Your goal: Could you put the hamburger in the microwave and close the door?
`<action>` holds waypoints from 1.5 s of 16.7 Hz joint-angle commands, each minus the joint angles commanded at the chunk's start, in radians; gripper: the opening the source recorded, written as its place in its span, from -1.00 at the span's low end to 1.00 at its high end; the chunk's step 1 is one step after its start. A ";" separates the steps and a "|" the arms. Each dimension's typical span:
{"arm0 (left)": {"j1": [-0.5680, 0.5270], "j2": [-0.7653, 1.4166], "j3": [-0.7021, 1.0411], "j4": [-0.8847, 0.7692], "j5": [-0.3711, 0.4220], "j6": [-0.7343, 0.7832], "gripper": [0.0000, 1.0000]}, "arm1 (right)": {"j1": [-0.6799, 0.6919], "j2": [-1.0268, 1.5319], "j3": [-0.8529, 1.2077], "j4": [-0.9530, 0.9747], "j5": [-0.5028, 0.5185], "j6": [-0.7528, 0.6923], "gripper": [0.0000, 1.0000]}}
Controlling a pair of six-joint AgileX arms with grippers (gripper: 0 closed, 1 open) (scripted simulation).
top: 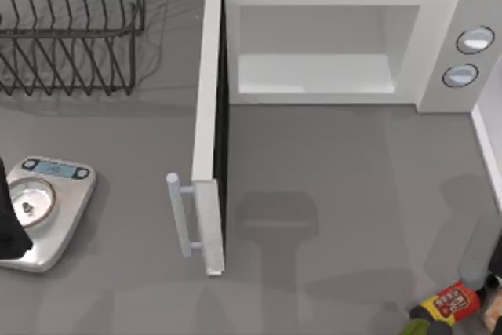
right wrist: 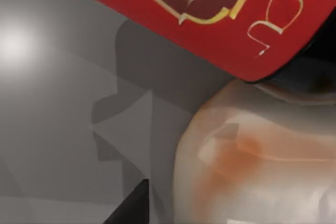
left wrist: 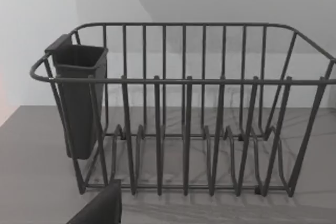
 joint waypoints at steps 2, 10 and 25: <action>0.000 0.000 0.000 0.000 0.000 0.000 1.00 | 0.000 0.000 0.000 0.000 0.000 0.000 -1.00; 0.000 0.000 0.000 0.000 0.000 0.000 1.00 | -0.010 -0.075 0.049 -0.125 0.000 0.004 -1.00; 0.000 0.000 0.000 0.000 0.000 0.000 1.00 | -0.014 -0.250 0.349 -0.599 0.000 -0.004 -1.00</action>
